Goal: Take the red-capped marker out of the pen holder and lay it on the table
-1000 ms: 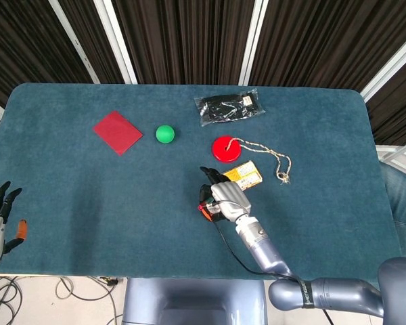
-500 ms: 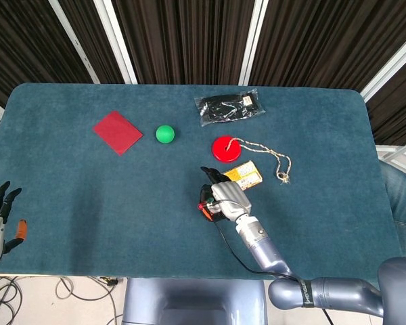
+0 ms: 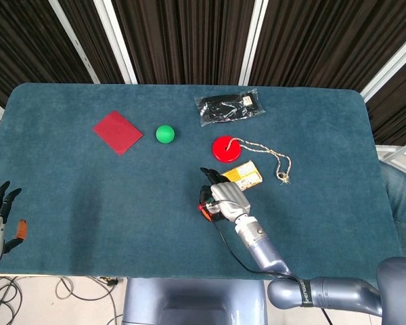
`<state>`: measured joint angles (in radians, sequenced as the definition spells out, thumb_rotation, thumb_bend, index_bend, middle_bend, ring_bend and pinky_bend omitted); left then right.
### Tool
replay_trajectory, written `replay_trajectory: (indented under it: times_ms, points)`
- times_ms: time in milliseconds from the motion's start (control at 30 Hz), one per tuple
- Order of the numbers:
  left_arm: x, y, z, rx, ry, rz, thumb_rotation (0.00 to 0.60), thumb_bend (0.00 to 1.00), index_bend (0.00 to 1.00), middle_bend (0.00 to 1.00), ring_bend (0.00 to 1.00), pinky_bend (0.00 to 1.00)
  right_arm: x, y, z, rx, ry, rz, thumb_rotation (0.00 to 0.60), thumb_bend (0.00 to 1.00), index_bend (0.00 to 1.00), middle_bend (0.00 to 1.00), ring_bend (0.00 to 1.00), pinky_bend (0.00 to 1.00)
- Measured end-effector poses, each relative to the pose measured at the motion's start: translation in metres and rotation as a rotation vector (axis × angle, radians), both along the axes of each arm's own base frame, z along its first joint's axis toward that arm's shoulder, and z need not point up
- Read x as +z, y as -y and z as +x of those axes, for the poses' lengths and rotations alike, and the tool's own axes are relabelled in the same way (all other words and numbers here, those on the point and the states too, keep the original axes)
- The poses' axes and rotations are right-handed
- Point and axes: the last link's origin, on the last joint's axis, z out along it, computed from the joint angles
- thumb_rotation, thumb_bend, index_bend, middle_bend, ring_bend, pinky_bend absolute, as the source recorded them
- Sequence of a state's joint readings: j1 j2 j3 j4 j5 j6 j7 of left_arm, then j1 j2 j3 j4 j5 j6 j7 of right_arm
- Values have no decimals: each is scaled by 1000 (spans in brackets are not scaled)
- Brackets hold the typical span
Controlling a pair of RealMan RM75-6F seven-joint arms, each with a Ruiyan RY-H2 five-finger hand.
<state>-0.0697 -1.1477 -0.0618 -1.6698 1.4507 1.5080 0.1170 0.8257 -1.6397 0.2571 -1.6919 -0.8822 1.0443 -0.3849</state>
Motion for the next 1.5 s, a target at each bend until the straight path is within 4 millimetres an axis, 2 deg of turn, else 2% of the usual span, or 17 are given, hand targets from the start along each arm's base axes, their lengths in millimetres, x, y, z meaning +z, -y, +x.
replay_trajectory:
  times_ms: [467, 767, 1100, 1500]
  points:
    - [1, 0, 0, 3, 0, 0, 600, 481, 131, 0, 0, 0, 3, 0, 2, -3, 11, -3, 600, 459, 572, 0, 0, 173]
    - [1, 0, 0, 3, 2, -1, 600, 481, 131, 0, 0, 0, 18, 0, 6, 8, 40, -24, 600, 458, 575, 0, 0, 172]
    - [1, 0, 0, 9, 10, 2, 600, 481, 132, 0, 0, 0, 54, 9, 3, 12, 61, -83, 600, 459, 576, 0, 0, 172]
    - [2, 0, -1, 11, 8, 7, 600, 481, 132, 0, 0, 0, 123, 29, 2, -13, 146, -177, 600, 458, 576, 0, 0, 172]
